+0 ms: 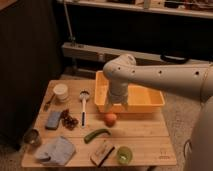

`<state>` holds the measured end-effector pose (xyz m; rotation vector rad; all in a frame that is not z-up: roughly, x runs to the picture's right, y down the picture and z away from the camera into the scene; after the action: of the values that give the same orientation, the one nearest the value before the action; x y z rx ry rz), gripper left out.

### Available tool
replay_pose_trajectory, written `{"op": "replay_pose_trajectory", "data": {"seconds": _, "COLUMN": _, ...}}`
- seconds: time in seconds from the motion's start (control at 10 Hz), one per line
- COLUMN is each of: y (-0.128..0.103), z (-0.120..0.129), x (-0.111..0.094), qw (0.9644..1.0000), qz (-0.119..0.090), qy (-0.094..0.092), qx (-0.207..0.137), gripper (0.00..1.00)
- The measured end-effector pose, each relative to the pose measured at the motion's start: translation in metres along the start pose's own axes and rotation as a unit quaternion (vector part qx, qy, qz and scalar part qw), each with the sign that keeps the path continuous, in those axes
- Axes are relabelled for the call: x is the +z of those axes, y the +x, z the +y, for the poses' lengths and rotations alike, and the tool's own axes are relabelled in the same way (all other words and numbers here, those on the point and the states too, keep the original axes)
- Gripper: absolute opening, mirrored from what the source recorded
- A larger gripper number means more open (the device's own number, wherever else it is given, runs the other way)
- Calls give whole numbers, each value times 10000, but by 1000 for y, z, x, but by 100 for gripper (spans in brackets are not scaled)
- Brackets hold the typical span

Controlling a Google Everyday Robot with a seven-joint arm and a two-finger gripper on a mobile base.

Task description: Place brush in table surface

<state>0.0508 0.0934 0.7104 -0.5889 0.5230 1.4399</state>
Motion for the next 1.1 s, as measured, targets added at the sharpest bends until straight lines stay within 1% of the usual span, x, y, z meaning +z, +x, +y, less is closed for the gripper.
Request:
{"op": "replay_pose_trajectory", "data": {"seconds": 0.9, "y": 0, "z": 0, "x": 0, "qw": 10000, "qz": -1, "qy": 1, "qx": 1, "gripper": 65}}
{"op": "replay_pose_trajectory", "data": {"seconds": 1.0, "y": 0, "z": 0, "x": -1, "qw": 10000, "qz": -15, "qy": -1, "qx": 2, "gripper": 65}}
{"op": "replay_pose_trajectory", "data": {"seconds": 1.1, "y": -6, "z": 0, "x": -2, "qw": 9999, "qz": -139, "qy": -31, "qx": -16, "gripper": 65}}
